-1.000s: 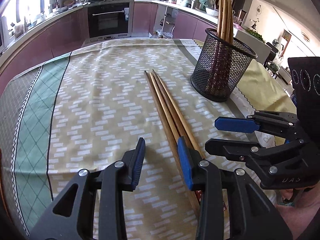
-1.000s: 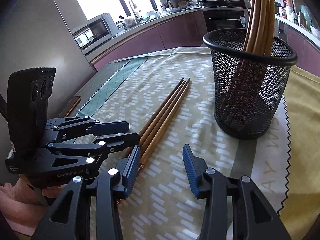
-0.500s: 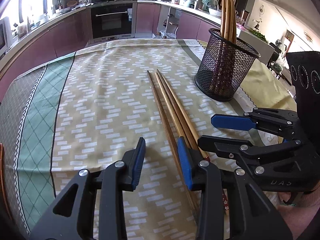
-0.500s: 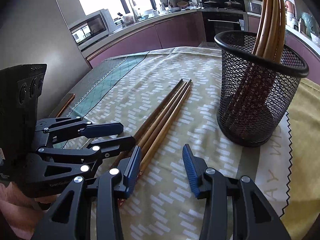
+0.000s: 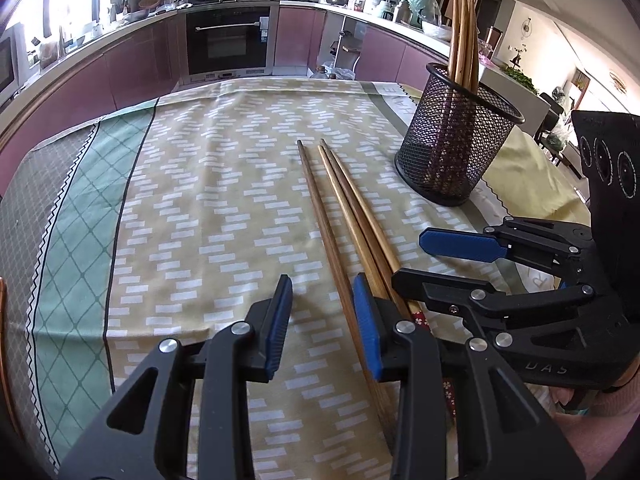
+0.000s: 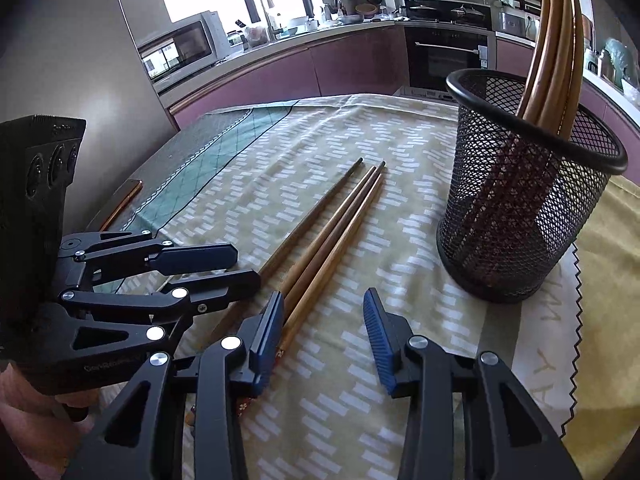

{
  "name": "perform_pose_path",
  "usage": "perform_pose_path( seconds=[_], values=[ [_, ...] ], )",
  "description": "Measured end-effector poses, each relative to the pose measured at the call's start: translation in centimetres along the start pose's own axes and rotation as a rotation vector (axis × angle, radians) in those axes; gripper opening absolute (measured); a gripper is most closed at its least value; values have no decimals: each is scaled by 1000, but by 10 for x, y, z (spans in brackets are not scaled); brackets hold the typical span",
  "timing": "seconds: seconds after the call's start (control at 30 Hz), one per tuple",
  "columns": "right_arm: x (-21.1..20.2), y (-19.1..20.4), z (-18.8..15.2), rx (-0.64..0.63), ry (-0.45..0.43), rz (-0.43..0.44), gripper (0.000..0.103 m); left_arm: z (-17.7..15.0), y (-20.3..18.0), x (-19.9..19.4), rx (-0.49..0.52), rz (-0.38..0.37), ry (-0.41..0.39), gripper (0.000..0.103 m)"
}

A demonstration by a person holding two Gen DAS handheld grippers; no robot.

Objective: Organize utensils
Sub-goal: 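Align both open grippers over single chopsticks in the pile, then close the right gripper on a chopstick while the left gripper grasps another chopstick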

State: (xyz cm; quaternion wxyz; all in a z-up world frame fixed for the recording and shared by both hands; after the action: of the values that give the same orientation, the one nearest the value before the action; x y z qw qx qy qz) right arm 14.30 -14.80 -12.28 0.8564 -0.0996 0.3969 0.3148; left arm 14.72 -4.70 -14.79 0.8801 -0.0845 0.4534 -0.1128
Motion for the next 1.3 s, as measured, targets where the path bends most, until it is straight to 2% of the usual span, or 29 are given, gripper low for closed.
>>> perform_pose_path(
  seconds=[0.47, 0.6, 1.0, 1.13, 1.3],
  values=[
    [1, 1, 1, 0, 11, -25, 36, 0, 0, 0, -6, -6, -1, 32],
    [0, 1, 0, -4, 20, -43, 35, 0, 1, 0, -6, -7, 2, 29],
    [10, -2, 11, -10, 46, -95, 27, 16, -5, 13, 46, 38, 14, 30],
    [14, -3, 14, -9, 43, -105, 23, 23, -6, 20, 59, 48, 22, 27],
    [13, -11, 14, 38, 34, -87, 13, 27, -7, 24, 40, 49, 22, 13]
  ],
)
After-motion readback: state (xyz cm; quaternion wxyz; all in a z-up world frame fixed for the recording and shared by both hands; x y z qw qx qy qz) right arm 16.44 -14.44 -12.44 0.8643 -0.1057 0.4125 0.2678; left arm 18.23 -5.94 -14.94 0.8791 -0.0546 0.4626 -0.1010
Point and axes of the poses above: each gripper's, at about its wrist camera, not at the fingertips, and x roughly the way its jaws point, y to its left, z to its top, the point moved 2 cm from there along x, roughly the way its jaws point, and after that the axes turned 11 degrees about -x, right-handed, at the moved point
